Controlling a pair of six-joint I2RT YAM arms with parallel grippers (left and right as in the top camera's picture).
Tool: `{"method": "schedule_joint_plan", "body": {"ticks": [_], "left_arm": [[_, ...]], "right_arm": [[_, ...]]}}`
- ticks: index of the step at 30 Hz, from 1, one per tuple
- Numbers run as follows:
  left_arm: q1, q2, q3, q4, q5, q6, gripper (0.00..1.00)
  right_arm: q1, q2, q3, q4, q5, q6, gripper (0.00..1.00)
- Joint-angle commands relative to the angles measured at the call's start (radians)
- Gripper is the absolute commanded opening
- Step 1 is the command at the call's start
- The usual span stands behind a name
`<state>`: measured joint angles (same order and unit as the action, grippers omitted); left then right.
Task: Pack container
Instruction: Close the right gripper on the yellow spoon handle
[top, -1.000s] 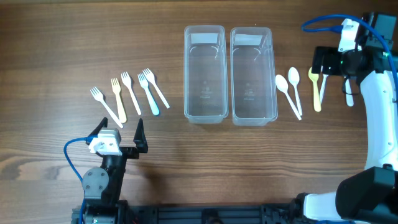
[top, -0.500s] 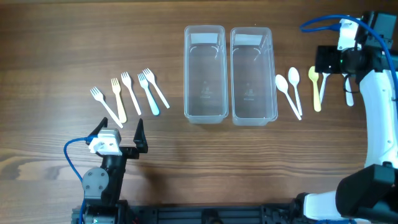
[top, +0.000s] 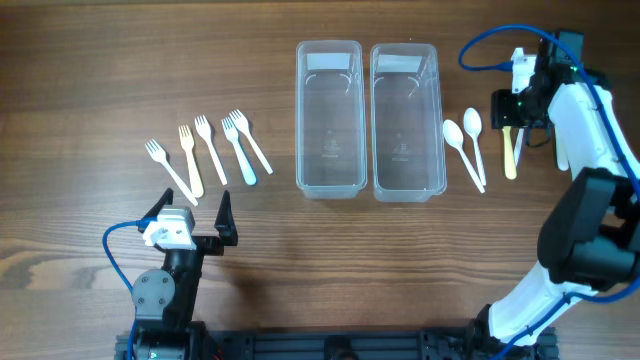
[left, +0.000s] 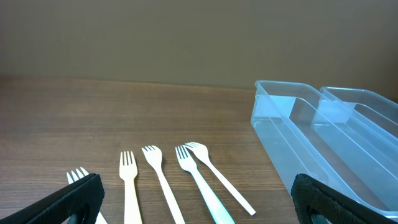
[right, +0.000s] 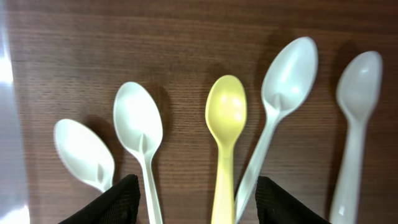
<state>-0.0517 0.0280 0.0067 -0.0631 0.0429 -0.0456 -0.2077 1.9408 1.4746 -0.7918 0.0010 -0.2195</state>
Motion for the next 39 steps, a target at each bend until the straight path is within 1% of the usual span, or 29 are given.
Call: {"method": "schedule_joint_plan", "body": {"ticks": [1,10,13,28,39], "left_arm": [[-0.005,-0.002,-0.001,-0.010,0.013,0.015,1.00],[-0.005,-0.002,-0.001,-0.010,0.013,0.015,1.00],[-0.005,-0.002,-0.001,-0.010,0.013,0.015,1.00],[-0.005,-0.002,-0.001,-0.010,0.013,0.015,1.00],[-0.005,-0.002,-0.001,-0.010,0.013,0.015,1.00]], "right_arm": [[0.000,0.040,-0.003,0.016,0.037,-0.014,0.59],[-0.014,0.098,-0.003,0.040,0.110,0.043,0.47],[-0.023,0.105,-0.003,0.046,0.127,0.070,0.47],[-0.032,0.152,-0.003,0.069,0.126,0.069,0.47],[-0.032,0.196,-0.004,0.084,0.080,0.065,0.48]]}}
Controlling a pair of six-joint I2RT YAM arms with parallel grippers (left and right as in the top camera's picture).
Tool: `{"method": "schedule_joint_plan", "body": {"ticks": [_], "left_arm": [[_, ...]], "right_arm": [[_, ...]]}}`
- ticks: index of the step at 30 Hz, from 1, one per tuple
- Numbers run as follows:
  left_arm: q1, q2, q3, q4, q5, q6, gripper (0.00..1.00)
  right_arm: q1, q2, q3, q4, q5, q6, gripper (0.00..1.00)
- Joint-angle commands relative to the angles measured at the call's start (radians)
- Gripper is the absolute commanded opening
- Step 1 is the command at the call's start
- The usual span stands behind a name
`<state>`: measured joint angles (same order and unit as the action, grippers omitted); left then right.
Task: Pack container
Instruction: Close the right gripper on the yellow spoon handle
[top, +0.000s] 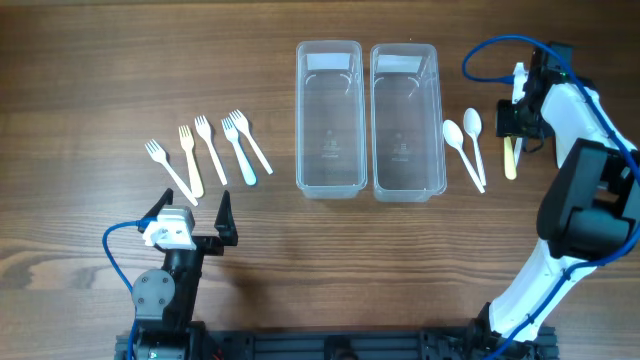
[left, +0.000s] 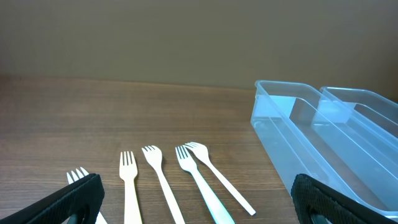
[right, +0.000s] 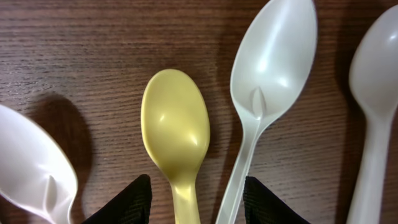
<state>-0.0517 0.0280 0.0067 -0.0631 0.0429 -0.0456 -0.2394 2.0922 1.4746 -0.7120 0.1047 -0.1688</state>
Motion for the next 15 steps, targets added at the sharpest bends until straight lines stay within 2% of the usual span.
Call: {"method": "schedule_joint_plan", "body": {"ticks": [1,13,15], "left_arm": [[-0.005,-0.002,-0.001,-0.010,0.013,0.015,1.00],[-0.005,-0.002,-0.001,-0.010,0.013,0.015,1.00],[-0.005,-0.002,-0.001,-0.010,0.013,0.015,1.00]], "right_arm": [[0.000,0.055,-0.004,0.004,-0.033,0.015,0.48],[0.001,0.077,-0.004,0.007,-0.053,0.018,0.48],[0.001,0.077,-0.004,0.007,-0.053,0.019,0.45]]}}
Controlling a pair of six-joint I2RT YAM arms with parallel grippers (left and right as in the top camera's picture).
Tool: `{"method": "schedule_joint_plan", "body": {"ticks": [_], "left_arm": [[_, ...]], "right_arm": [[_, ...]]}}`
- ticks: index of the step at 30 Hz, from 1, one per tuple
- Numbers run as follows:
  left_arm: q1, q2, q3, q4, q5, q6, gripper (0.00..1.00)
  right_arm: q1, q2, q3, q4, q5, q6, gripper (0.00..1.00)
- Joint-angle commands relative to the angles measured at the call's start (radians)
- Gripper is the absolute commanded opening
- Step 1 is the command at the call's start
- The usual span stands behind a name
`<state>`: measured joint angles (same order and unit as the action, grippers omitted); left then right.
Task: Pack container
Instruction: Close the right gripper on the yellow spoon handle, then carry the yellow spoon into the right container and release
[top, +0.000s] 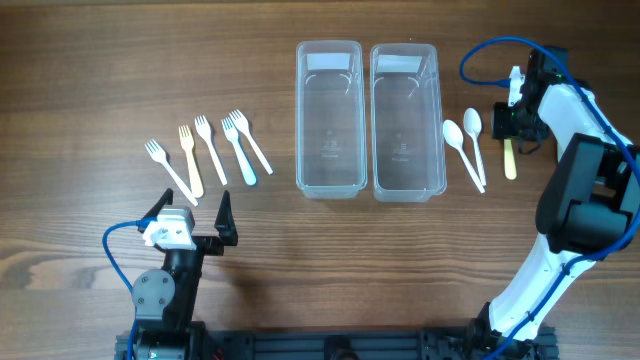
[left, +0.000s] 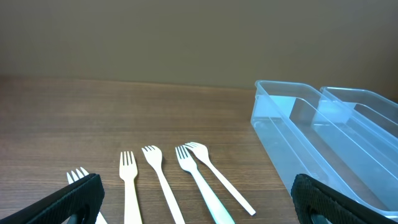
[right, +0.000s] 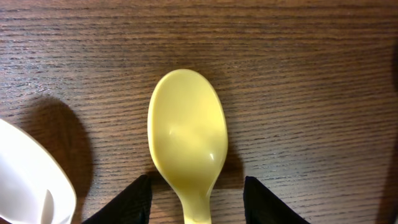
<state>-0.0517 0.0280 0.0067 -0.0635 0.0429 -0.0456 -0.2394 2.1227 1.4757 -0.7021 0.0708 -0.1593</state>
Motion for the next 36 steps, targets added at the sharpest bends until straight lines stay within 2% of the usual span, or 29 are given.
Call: {"method": "schedule_joint_plan", "body": {"ticks": [1,5,8,9,15,25,30,36], "left_arm": [[-0.005,-0.002,-0.001,-0.010,0.013,0.015,1.00],[-0.005,-0.002,-0.001,-0.010,0.013,0.015,1.00],[-0.005,-0.002,-0.001,-0.010,0.013,0.015,1.00],[-0.005,-0.002,-0.001,-0.010,0.013,0.015,1.00],[-0.005,-0.002,-0.001,-0.010,0.013,0.015,1.00],[-0.005,-0.002,-0.001,-0.010,0.013,0.015,1.00],[-0.005,-0.002,-0.001,-0.010,0.013,0.015,1.00],[-0.005,-0.002,-0.001,-0.010,0.013,0.015,1.00]], "right_arm": [[0.001,0.047,-0.005,-0.003,-0.019,0.010,0.44],[0.001,0.047,-0.005,-0.004,-0.019,0.027,0.31],[0.001,0.047,-0.005,-0.004,-0.019,0.031,0.08],[0.001,0.047,-0.005,-0.004,-0.019,0.030,0.04],[0.001,0.043,0.013,-0.006,-0.018,0.028,0.04],[0.065,-0.105,0.225,-0.091,-0.019,0.031,0.04],[0.173,-0.221,0.317,-0.142,-0.024,0.032,0.04],[0.340,-0.322,0.324,-0.154,-0.026,0.043,0.04]]}}
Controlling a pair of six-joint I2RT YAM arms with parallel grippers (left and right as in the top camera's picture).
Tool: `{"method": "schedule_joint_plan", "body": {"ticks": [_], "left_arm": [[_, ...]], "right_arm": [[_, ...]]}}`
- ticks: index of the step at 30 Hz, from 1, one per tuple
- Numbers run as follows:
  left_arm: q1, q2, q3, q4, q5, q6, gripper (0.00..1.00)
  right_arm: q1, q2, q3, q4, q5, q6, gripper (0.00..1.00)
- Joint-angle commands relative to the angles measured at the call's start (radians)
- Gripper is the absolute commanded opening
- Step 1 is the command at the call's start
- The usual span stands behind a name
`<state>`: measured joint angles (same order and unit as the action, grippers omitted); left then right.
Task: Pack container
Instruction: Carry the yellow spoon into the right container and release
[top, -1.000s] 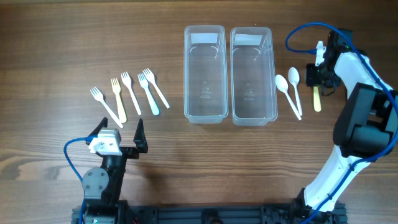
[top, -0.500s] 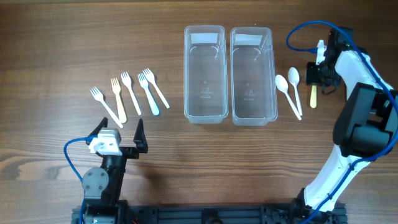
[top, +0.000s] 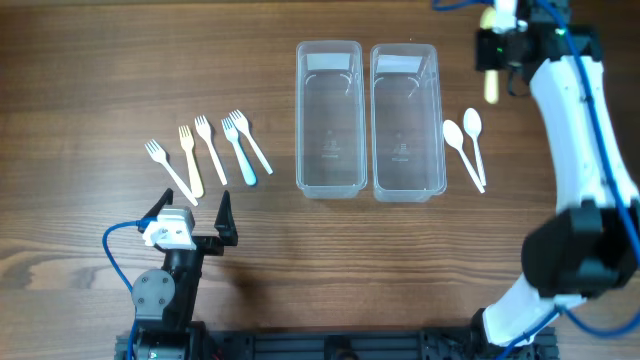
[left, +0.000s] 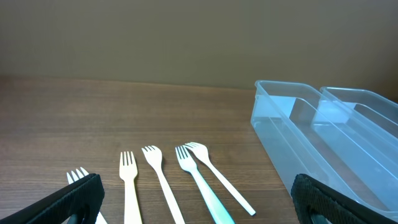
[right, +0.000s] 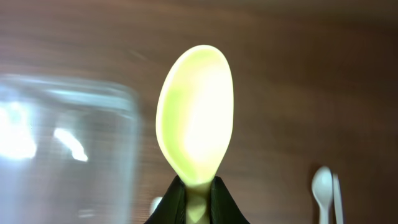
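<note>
Two clear empty containers (top: 329, 118) (top: 407, 120) stand side by side at the table's middle. My right gripper (top: 492, 52) is raised beside the far right corner of the right container, shut on a yellow spoon (top: 491, 84). In the right wrist view the spoon's bowl (right: 196, 127) sticks up from the gripper (right: 198, 198), with a blurred container wall (right: 62, 143) to the left. Two white spoons (top: 466, 142) lie right of the containers. Several forks (top: 210, 150) lie at the left. My left gripper (top: 192, 212) rests open just short of the forks (left: 186, 180).
The right arm (top: 575, 120) stretches over the table's right side and hides what lies beneath it. The left wrist view shows the containers' near walls (left: 292, 143) to the right of the forks, and a plain wall behind the table.
My right gripper stood open, low over the yellow spoon on the table. Now it is shut on that spoon, raised, and farther back and left, by the right container's far corner.
The right gripper hung open above the row of spoons, the yellow one in the middle. At the two later moments it stood lower and closer around the yellow spoon. Now it holds that spoon up by the right container. The left arm and forks stayed put.
</note>
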<state>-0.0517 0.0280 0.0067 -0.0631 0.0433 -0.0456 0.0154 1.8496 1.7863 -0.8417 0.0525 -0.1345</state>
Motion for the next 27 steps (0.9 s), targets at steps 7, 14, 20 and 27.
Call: {"method": "schedule_joint_plan", "body": {"ticks": [7,14,20,27], "left_arm": [[-0.005,-0.002,-0.001,-0.010,0.012,0.015,1.00],[-0.005,-0.002,-0.001,-0.010,0.012,0.015,1.00],[-0.005,-0.002,-0.001,-0.010,0.012,0.015,1.00],[-0.005,-0.002,-0.001,-0.010,0.012,0.015,1.00]], "right_arm": [[0.225,-0.045,-0.018,-0.034,-0.009,0.094,0.04],[0.250,0.042,-0.070,-0.030,-0.009,0.172,0.04],[0.249,0.145,-0.080,-0.026,-0.009,0.188,0.04],[0.250,0.231,-0.080,-0.026,-0.009,0.190,0.10]]}}
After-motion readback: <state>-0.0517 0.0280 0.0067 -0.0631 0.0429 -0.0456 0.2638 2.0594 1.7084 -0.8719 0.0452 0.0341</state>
